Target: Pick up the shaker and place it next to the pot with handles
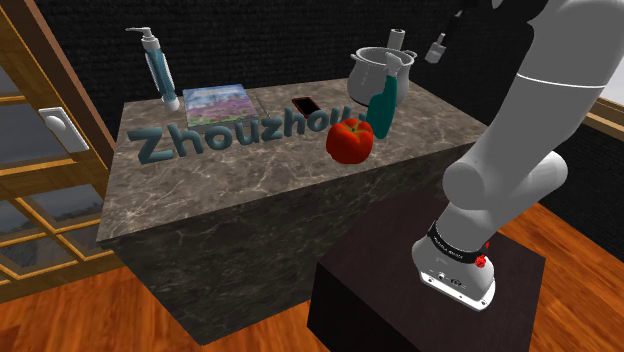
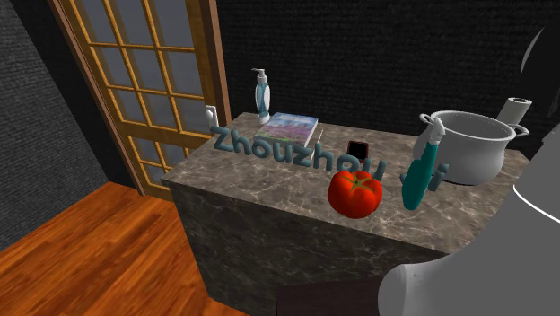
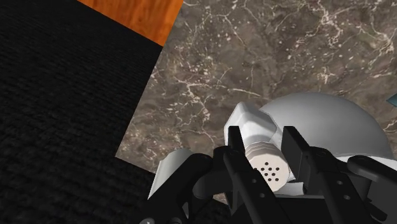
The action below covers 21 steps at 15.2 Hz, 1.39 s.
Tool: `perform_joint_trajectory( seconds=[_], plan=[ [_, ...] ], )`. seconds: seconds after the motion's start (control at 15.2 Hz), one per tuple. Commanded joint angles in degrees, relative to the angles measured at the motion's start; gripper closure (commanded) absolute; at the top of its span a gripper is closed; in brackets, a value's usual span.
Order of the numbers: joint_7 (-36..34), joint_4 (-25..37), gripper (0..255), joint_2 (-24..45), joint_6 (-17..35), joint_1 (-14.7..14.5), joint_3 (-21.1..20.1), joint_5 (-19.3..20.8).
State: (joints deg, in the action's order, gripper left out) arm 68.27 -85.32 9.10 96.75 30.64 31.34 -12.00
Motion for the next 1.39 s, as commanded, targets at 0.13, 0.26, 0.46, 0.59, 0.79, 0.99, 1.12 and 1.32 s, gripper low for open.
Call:
perform_joint_trajectory(
  seconds=[0.13,0.26,0.46,0.59,0.79,0.99,1.12,1.32],
  plan=[
    [0.2,-3.6,255,-0.5,3.2,-0.3,-0.1,0.2],
    [0.3,-5.4,255,-0.7,4.8,-0.5,-0.2,0.3],
    [0.6,-7.9,255,-0.8,7.2,-0.7,-0.3,0.3],
    [0.8,-9.5,255,-0.9,8.7,-0.7,-0.3,0.2],
    [1.1,-11.7,255,-0.8,11.0,-0.8,-0.4,0.1],
    [1.5,-13.8,255,-0.6,13.2,-0.9,-0.5,-0.2],
    [1.8,-15.1,255,-0.4,14.6,-0.9,-0.5,-0.4],
    [2.2,-16.9,255,0.0,16.8,-0.9,-0.6,-0.8]
  ],
)
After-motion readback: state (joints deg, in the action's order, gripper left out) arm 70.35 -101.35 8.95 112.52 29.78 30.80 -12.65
